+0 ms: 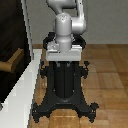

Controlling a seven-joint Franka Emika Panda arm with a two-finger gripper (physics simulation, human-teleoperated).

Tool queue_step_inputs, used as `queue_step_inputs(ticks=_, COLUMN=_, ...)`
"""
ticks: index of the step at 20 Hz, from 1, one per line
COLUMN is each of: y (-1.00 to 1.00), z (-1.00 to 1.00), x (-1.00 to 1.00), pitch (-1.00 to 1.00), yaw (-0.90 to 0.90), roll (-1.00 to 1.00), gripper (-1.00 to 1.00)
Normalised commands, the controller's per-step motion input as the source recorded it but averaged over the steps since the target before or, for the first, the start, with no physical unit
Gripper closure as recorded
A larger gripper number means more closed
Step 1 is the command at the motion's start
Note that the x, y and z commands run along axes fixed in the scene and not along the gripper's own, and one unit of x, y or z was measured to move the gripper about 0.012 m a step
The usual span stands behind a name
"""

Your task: Open the door by pressing down and pulling on the handle.

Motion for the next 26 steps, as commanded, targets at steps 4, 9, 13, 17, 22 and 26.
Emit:
queue_step_inputs(ticks=4, y=0.0, z=0.0, x=0.0, pitch=0.0, yaw=0.0, roll=0.0, gripper=-1.0)
queue_step_inputs(ticks=9, y=0.0, z=0.4, x=0.0, pitch=0.0, yaw=0.0, roll=0.0, gripper=-1.0)
queue_step_inputs(ticks=13, y=0.0, z=0.75, x=0.0, pitch=0.0, yaw=0.0, roll=0.0, gripper=-1.0)
queue_step_inputs(ticks=17, y=0.0, z=0.75, x=0.0, pitch=0.0, yaw=0.0, roll=0.0, gripper=-1.0)
queue_step_inputs(ticks=22, y=0.0, z=0.6, x=0.0, pitch=0.0, yaw=0.0, roll=0.0, gripper=-1.0)
queue_step_inputs(ticks=26, y=-0.25, z=0.5, x=0.0, pitch=0.0, yaw=0.0, roll=0.0, gripper=-1.0)
